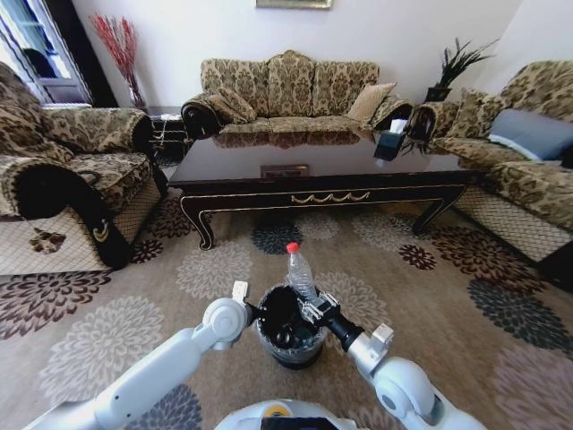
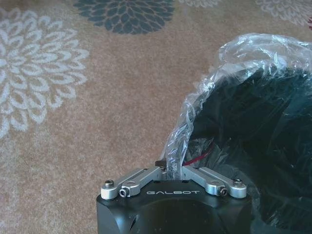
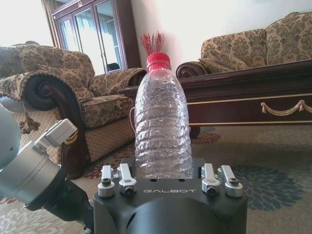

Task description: Move to the front of the table and pick up the trash from the floor, then place it into the trash bin.

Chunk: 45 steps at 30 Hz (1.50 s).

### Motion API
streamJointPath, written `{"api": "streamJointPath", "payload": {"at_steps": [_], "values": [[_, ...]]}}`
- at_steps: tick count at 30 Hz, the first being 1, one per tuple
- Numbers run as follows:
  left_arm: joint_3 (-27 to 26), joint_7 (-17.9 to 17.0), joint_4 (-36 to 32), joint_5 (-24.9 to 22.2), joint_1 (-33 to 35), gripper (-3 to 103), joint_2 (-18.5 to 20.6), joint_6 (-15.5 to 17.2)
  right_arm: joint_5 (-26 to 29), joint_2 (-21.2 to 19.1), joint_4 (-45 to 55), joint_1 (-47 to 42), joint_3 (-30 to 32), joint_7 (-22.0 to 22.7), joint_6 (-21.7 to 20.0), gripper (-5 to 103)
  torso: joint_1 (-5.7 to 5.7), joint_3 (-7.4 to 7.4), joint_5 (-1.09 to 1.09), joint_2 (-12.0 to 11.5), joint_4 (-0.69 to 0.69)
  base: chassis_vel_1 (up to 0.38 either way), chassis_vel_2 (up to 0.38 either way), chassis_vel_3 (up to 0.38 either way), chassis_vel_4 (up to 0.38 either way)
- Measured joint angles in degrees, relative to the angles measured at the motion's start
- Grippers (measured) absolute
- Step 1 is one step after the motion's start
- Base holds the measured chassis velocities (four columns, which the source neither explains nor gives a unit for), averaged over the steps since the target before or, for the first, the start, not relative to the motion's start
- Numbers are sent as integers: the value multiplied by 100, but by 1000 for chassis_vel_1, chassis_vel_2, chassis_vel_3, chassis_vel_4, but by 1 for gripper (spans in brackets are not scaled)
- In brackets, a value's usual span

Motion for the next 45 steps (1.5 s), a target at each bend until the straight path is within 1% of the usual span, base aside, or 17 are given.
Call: {"api": "streamJointPath", "payload": {"at_steps": [2,4,5,6,8,10,11,17,19,21,25,26,28,30,32,35,45], "values": [[-30,0,-8,-3,10,0,32,0,-5,1,1,-36,15,-7,0,71,0,0,0,0,0,0,0,0,0],[-58,0,-8,-1,21,0,36,0,-5,4,1,-45,20,-7,0,71,0,0,0,0,0,0,0,0,0],[-108,-1,-8,2,33,0,33,0,-7,17,1,-47,21,-13,0,82,0,0,0,0,0,0,0,0,0],[-125,0,-8,4,34,0,29,0,-9,27,0,-47,21,-15,0,86,0,0,0,0,0,0,0,0,0],[-132,0,-8,3,33,0,27,0,-9,32,-3,-46,21,-15,0,86,0,0,0,0,0,0,0,0,0],[-161,0,-16,-3,37,0,24,0,-17,48,-9,-47,19,-18,0,97,0,0,0,0,0,0,0,0,0],[-187,1,-25,-4,53,0,27,0,-23,50,-9,-51,20,-20,1,99,0,0,0,0,-1,0,0,0,0],[-398,39,-70,-3,213,0,117,0,-21,48,-9,-60,49,-20,6,100,0,0,0,0,-1,0,0,0,0],[-707,70,-120,1,426,0,220,0,104,37,-30,88,103,-4,6,100,0,0,0,0,1,0,0,0,0],[-776,75,-125,10,469,0,245,0,146,30,-41,123,127,10,6,100,0,0,0,0,1,0,0,0,0],[-1297,165,-156,41,844,0,504,0,466,-32,-248,369,332,142,13,100,0,0,-1,0,1,0,0,0,0],[-1297,165,-156,41,844,0,504,0,466,-32,-248,369,332,142,13,100,0,0,-1,0,1,0,0,0,0],[-1645,195,-179,19,1060,0,541,0,503,-28,-542,493,386,244,33,100,0,0,1,0,1,0,0,0,0],[-2006,212,-204,-19,1271,0,460,0,481,3,-831,570,398,275,72,100,0,0,-1,0,1,0,0,0,0],[-2103,223,-214,-34,1324,0,440,0,467,20,-939,594,399,281,91,100,0,0,-2,0,1,0,0,0,0],[-2585,235,-216,-87,1544,0,428,-1,372,128,-1542,731,376,289,193,100,0,0,-1,0,-1,0,0,0,0],[-3258,236,-157,-225,1942,0,568,0,-33,447,-2781,1167,173,279,362,100,0,0,0,0,0,0,0,0,0]]}}
